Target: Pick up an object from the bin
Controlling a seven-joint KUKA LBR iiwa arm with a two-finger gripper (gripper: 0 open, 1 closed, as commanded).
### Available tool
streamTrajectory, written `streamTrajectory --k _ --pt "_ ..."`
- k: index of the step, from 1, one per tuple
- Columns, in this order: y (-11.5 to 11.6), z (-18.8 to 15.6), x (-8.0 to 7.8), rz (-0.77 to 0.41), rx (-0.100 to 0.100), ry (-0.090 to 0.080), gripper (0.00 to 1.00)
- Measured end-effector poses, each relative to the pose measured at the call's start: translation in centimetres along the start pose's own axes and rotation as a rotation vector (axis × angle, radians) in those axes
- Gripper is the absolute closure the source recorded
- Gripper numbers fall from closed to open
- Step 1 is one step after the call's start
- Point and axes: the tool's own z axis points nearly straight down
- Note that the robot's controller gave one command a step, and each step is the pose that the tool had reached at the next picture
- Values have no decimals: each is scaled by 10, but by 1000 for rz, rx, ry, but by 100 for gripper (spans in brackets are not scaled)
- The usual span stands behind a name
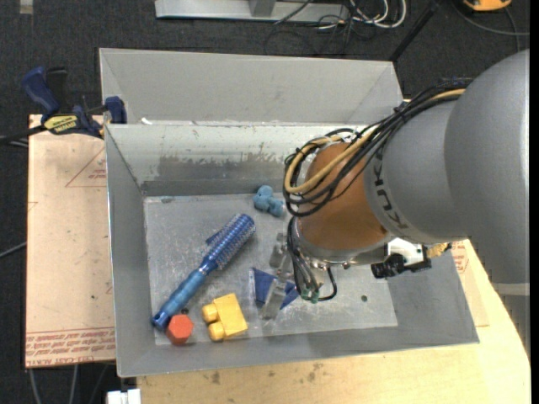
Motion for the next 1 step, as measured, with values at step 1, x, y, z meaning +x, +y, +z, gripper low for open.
streamTrajectory --k 1 --pt "4 31 4 49 1 2 0"
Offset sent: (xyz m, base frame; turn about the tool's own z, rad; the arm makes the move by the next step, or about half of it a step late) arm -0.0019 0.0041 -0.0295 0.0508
